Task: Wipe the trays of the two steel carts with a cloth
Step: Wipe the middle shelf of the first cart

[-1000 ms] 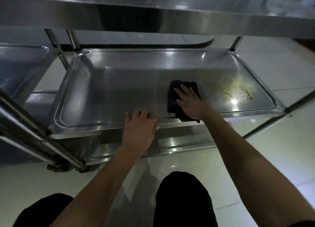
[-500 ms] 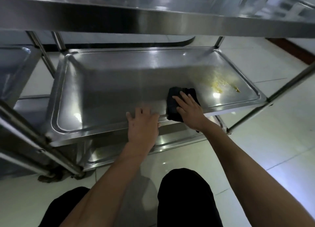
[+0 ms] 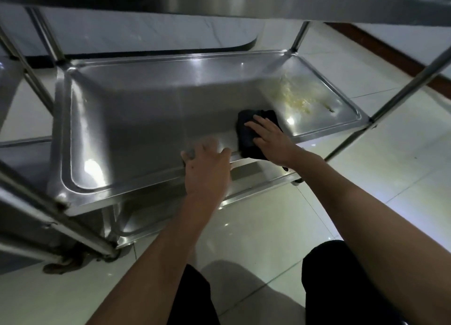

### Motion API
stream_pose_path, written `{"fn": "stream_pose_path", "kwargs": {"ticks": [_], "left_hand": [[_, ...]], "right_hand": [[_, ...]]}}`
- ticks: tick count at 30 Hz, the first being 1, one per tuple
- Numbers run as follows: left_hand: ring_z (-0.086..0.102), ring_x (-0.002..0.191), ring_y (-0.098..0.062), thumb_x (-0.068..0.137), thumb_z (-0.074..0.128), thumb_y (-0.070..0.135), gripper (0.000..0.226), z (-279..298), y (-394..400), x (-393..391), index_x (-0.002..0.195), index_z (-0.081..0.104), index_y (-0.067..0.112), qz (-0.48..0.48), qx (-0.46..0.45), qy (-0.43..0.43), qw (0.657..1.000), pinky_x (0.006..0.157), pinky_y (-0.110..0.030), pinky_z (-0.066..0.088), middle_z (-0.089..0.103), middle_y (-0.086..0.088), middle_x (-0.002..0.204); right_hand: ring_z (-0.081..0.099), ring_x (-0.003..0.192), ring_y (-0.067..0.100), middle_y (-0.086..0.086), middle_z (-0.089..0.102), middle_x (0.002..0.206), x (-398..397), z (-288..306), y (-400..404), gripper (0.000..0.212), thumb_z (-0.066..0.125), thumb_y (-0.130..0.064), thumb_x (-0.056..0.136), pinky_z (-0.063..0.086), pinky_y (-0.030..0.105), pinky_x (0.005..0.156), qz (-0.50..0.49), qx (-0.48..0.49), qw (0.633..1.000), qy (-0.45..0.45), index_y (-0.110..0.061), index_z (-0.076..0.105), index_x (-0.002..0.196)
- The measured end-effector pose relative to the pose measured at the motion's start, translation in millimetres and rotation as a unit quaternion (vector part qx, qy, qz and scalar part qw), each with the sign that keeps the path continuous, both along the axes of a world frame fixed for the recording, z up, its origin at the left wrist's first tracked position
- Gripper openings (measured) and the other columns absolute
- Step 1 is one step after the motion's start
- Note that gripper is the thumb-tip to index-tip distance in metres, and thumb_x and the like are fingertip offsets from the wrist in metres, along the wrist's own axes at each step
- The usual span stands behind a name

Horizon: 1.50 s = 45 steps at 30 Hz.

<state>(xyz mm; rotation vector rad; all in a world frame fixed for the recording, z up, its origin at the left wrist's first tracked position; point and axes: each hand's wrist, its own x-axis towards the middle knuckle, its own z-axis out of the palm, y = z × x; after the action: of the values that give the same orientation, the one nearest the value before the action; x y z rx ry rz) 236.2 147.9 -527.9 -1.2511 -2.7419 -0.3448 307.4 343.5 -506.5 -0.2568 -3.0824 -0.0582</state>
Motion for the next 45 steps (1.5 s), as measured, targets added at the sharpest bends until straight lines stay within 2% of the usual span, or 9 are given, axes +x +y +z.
{"fn": "stream_pose_path", "kwargs": {"ticks": [2, 5, 8, 12, 18, 24, 30, 36, 45], "left_hand": [[0.046, 0.116, -0.031, 0.094, 0.061, 0.041, 0.025, -1.7, -1.2, 3.1, 0.116, 0.062, 0.029, 0.002, 0.01, 0.009, 1.0, 0.1, -0.057, 0.042, 0.051, -0.005, 0.126], [0.048, 0.111, -0.03, 0.089, 0.066, 0.046, 0.027, -4.5, 0.8, 6.1, 0.11, 0.066, 0.029, 0.03, 0.047, 0.026, 0.998, 0.092, -0.05, 0.046, 0.052, -0.004, 0.118], [0.05, 0.109, -0.031, 0.087, 0.058, 0.056, 0.036, -7.1, 11.7, 10.5, 0.105, 0.069, 0.026, 0.065, 0.051, 0.023, 0.996, 0.097, -0.054, 0.043, 0.055, -0.004, 0.116], [0.053, 0.106, -0.033, 0.088, 0.043, 0.063, 0.05, -5.7, 29.8, 20.6, 0.094, 0.069, 0.021, 0.133, 0.07, 0.028, 0.988, 0.089, -0.051, 0.048, 0.059, -0.006, 0.111], [0.055, 0.105, -0.035, 0.094, 0.053, 0.042, 0.032, 10.1, 73.1, 42.3, 0.098, 0.069, 0.015, 0.241, 0.011, 0.006, 0.97, 0.085, -0.049, 0.05, 0.06, -0.011, 0.108], [0.058, 0.101, -0.038, 0.097, 0.054, 0.027, 0.02, 21.7, 156.5, 86.0, 0.105, 0.066, 0.013, 0.174, 0.008, 0.007, 0.985, 0.084, -0.047, 0.05, 0.06, -0.012, 0.114], [0.06, 0.099, -0.039, 0.097, 0.051, 0.038, 0.031, 13.1, 198.1, 96.9, 0.104, 0.067, 0.012, 0.266, 0.004, 0.001, 0.964, 0.087, -0.045, 0.048, 0.059, -0.014, 0.112], [0.058, 0.093, -0.039, 0.091, 0.055, 0.016, 0.021, 2.9, 214.0, 100.1, 0.104, 0.07, 0.007, 0.213, 0.019, 0.047, 0.976, 0.081, -0.048, 0.046, 0.061, -0.016, 0.106], [0.06, 0.082, -0.039, 0.091, 0.046, 0.037, 0.032, -11.6, 225.8, 100.0, 0.09, 0.065, 0.011, 0.237, 0.051, 0.103, 0.965, 0.08, -0.048, 0.047, 0.057, -0.017, 0.092]], "right_hand": [[0.02, 0.15, 0.028, 0.007, 0.025, 0.162, -2.4, -0.9, 1.7, 0.044, 0.047, -0.017, 0.099, 0.023, 0.05, 0.12, -0.1, -0.089, 0.991, 0.026, -0.016, 0.049, 0.143], [0.018, 0.149, 0.028, 0.004, 0.021, 0.163, -12.3, -0.4, 6.1, 0.053, 0.044, -0.021, 0.098, 0.022, 0.047, 0.118, -0.119, -0.141, 0.983, 0.023, -0.021, 0.034, 0.15], [0.005, 0.152, 0.029, 0.003, 0.006, 0.167, -17.0, -8.6, 15.5, 0.062, 0.035, -0.026, 0.102, 0.014, 0.05, 0.122, -0.087, -0.135, 0.987, -0.009, -0.024, 0.012, 0.159], [0.003, 0.152, 0.033, 0.004, 0.001, 0.167, -14.1, -24.6, 31.7, 0.06, 0.03, -0.035, 0.102, 0.011, 0.054, 0.119, -0.03, -0.136, 0.99, 0.01, -0.026, 0.012, 0.159], [-0.003, 0.152, 0.032, 0.001, -0.007, 0.167, -11.3, -30.3, 70.8, 0.063, 0.024, -0.04, 0.101, 0.005, 0.053, 0.121, 0.042, -0.151, 0.988, -0.011, -0.027, 0.003, 0.159], [-0.006, 0.153, 0.031, -0.001, -0.009, 0.167, 21.1, -23.8, 147.9, 0.062, 0.026, -0.038, 0.103, 0.003, 0.051, 0.123, 0.039, -0.16, 0.986, -0.015, -0.027, 0.002, 0.159], [-0.003, 0.153, 0.03, 0.0, -0.003, 0.167, 43.1, -23.6, 200.6, 0.061, 0.03, -0.034, 0.103, 0.005, 0.052, 0.122, 0.032, -0.161, 0.986, 0.01, -0.027, 0.008, 0.159], [-0.002, 0.153, 0.026, -0.004, 0.001, 0.167, 43.3, -27.8, 209.5, 0.059, 0.029, -0.033, 0.102, 0.003, 0.048, 0.121, 0.033, -0.178, 0.983, 0.028, -0.032, 0.012, 0.158], [0.0, 0.153, 0.024, -0.007, 0.0, 0.167, 67.3, -28.7, 281.2, 0.052, 0.021, -0.044, 0.106, 0.005, 0.048, 0.122, -0.034, -0.165, 0.986, -0.004, -0.039, 0.011, 0.157]]}}
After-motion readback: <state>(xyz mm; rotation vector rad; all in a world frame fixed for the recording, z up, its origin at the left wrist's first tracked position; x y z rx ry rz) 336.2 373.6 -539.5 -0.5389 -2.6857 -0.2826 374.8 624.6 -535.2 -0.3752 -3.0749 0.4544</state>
